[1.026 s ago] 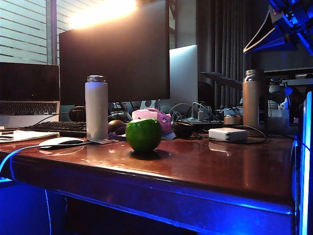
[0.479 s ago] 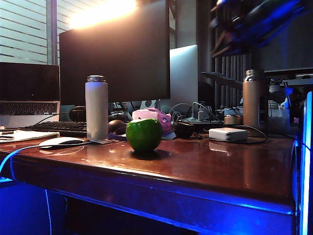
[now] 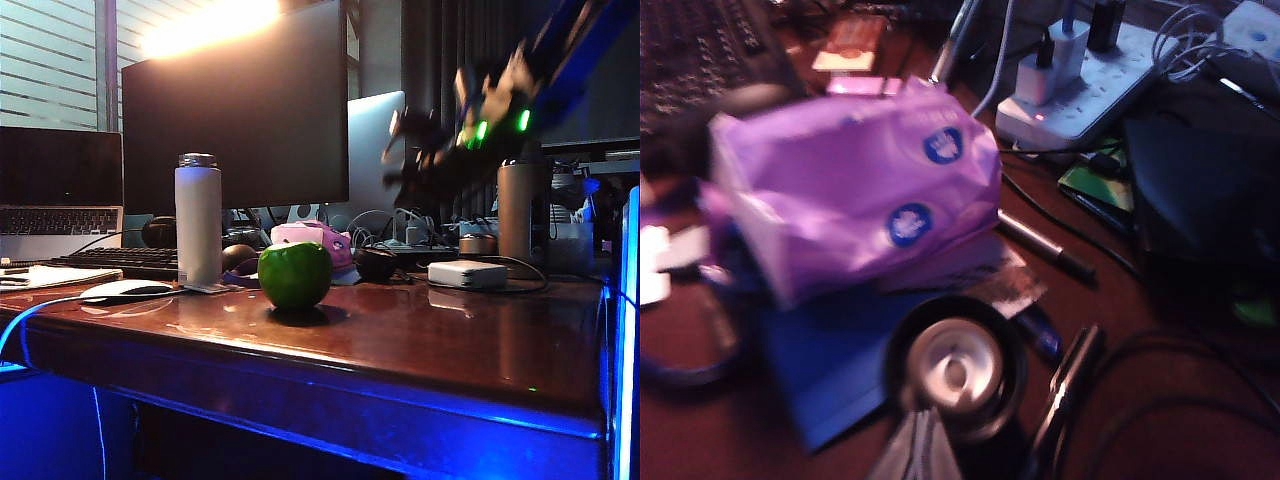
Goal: Stack the black thermos bottle cap from the table onto the green apple.
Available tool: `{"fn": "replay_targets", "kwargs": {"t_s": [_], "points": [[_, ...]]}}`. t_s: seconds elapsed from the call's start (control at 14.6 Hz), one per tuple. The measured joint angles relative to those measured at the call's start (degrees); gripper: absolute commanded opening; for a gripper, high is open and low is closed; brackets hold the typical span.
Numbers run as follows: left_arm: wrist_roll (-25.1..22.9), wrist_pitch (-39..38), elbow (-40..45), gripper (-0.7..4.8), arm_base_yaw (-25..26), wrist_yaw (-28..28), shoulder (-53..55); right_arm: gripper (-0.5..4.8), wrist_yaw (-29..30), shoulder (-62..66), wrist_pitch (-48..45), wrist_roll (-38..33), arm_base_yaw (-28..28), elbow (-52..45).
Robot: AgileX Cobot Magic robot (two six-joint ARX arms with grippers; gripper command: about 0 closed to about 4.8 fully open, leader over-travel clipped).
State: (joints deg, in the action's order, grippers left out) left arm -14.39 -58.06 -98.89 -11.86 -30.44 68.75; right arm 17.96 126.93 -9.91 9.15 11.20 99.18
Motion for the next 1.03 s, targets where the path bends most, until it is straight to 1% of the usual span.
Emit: {"fn": "replay_targets", "kwargs": {"t_s": [0.07, 0.14, 0.21, 0.27, 0.41, 0.62, 0.82, 1.03], "points": [[0.0, 0.0, 0.0, -0.03, 0.0, 0.0, 0.0, 0.07, -0.02, 2.23, -2.91, 0.17, 0.0, 0.52], [0.0, 0.0, 0.0, -0.03, 0.0, 0.0, 0.0, 1.19, -0.94, 4.09, -5.86, 0.37, 0.15, 0.48], [0.0, 0.0, 0.0, -0.03, 0.0, 0.0, 0.0, 3.83, -3.06, 5.33, -7.89, 1.57, 0.48, 0.5], [0.0, 0.0, 0.0, -0.03, 0.0, 0.02, 0.02, 4.79, -5.09, 6.14, -8.98, 3.21, 1.05, 0.5], [0.0, 0.0, 0.0, -0.03, 0.0, 0.0, 0.0, 4.79, -5.84, 7.58, -11.56, 5.84, 1.84, 0.57], [0.0, 0.0, 0.0, -0.03, 0.0, 0.0, 0.0, 4.79, -5.95, 12.07, -13.81, 6.54, 2.19, 1.97], [0.0, 0.0, 0.0, -0.03, 0.0, 0.0, 0.0, 4.79, -6.38, 16.2, -13.64, 6.08, 2.1, 10.43], [0.0, 0.0, 0.0, -0.03, 0.0, 0.0, 0.0, 4.79, -5.88, 20.37, -7.56, 5.64, 2.16, 19.93]]}}
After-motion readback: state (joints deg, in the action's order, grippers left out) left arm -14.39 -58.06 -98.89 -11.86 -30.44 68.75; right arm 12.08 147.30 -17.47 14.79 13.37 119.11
